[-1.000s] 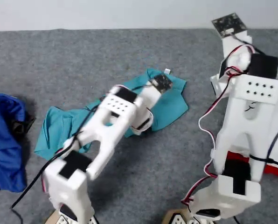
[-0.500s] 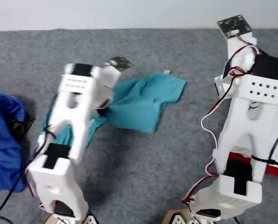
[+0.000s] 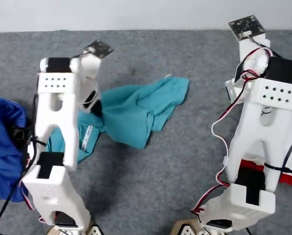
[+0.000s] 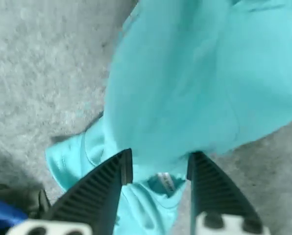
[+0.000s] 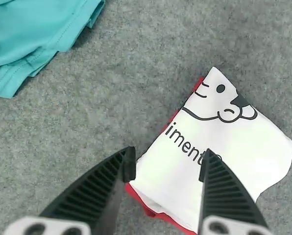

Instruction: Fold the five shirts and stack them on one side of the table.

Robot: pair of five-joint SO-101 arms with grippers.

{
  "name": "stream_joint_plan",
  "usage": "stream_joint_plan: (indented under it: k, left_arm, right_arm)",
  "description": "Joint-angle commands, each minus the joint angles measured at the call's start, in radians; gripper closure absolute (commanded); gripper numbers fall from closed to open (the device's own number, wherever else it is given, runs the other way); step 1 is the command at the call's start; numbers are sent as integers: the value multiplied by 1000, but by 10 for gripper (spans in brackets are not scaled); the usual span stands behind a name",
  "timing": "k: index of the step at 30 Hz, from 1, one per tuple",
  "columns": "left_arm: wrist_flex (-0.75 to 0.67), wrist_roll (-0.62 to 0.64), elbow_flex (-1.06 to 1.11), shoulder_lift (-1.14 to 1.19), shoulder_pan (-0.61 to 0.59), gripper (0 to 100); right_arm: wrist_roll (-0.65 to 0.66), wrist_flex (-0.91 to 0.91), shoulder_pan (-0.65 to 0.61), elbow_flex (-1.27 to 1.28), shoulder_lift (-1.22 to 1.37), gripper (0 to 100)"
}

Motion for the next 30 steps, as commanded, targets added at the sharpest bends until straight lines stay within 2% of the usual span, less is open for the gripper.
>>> stream_joint_plan:
  k: [1, 11, 14, 20, 30]
  left_arm:
    - [38, 11, -19, -86, 104, 803]
    - [28, 55, 196, -94, 350, 804]
    - [-41, 69, 265, -32, 404, 805]
    - [-180, 97, 278, 115, 425, 802]
    - [-221, 124, 242, 275, 393, 834]
  right_arm:
    - [-12, 39, 10, -3, -45, 786]
    - [-12, 41, 10, -3, -48, 786]
    - [-12, 41, 10, -2, -47, 786]
    - [-12, 41, 8, 57, -51, 786]
    - [-12, 39, 10, 106, -56, 786]
